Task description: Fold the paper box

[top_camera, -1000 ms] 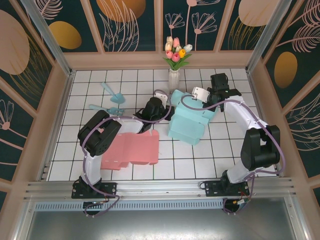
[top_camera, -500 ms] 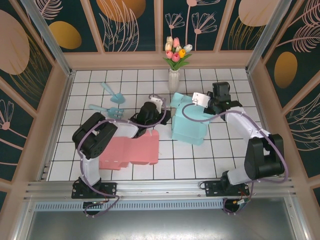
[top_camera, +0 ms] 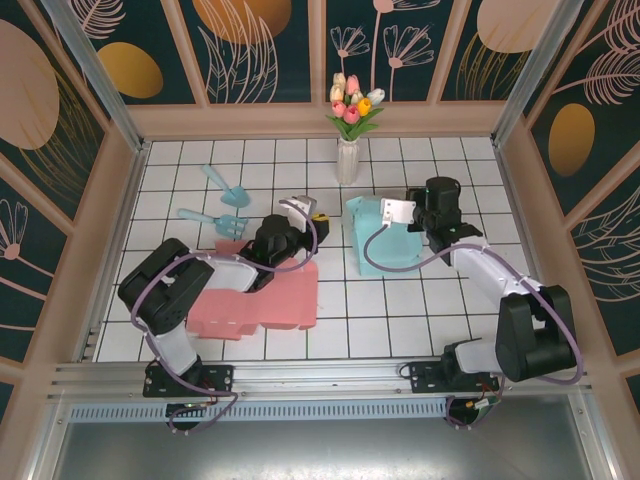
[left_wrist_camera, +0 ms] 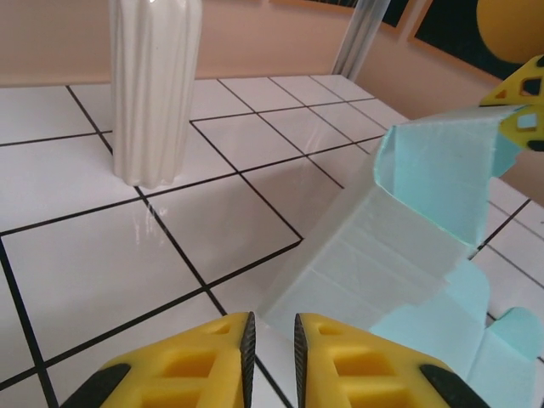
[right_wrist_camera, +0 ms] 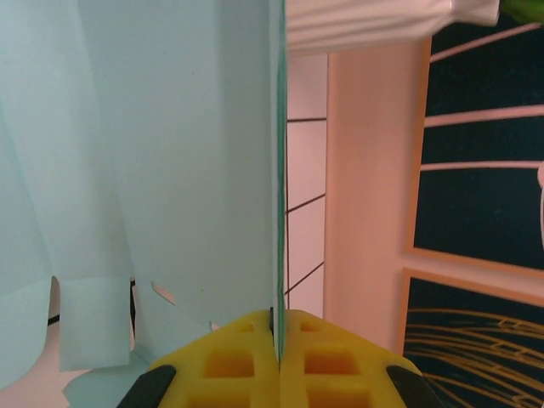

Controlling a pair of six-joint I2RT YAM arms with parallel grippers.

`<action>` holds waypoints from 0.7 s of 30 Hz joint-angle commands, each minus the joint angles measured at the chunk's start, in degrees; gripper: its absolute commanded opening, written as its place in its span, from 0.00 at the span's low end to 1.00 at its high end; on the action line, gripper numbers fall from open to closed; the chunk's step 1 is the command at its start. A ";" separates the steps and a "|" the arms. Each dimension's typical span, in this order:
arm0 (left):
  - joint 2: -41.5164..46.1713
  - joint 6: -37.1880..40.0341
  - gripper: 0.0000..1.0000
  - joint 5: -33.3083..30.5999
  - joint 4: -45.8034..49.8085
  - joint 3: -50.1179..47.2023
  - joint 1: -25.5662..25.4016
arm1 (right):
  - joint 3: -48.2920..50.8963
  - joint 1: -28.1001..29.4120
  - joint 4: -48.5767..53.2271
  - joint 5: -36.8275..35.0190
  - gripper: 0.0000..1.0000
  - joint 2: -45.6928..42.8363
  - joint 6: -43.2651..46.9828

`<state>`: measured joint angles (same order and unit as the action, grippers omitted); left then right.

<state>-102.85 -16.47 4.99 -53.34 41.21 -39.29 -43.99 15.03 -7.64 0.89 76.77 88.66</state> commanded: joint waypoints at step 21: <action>-3.23 6.18 0.26 0.65 -4.53 0.87 3.23 | -3.51 0.36 -5.51 -0.06 0.00 14.36 2.41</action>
<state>-104.60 -11.70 4.64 -56.03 41.19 -36.75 -45.56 16.16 -16.29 0.89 88.71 90.78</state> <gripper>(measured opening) 0.263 0.051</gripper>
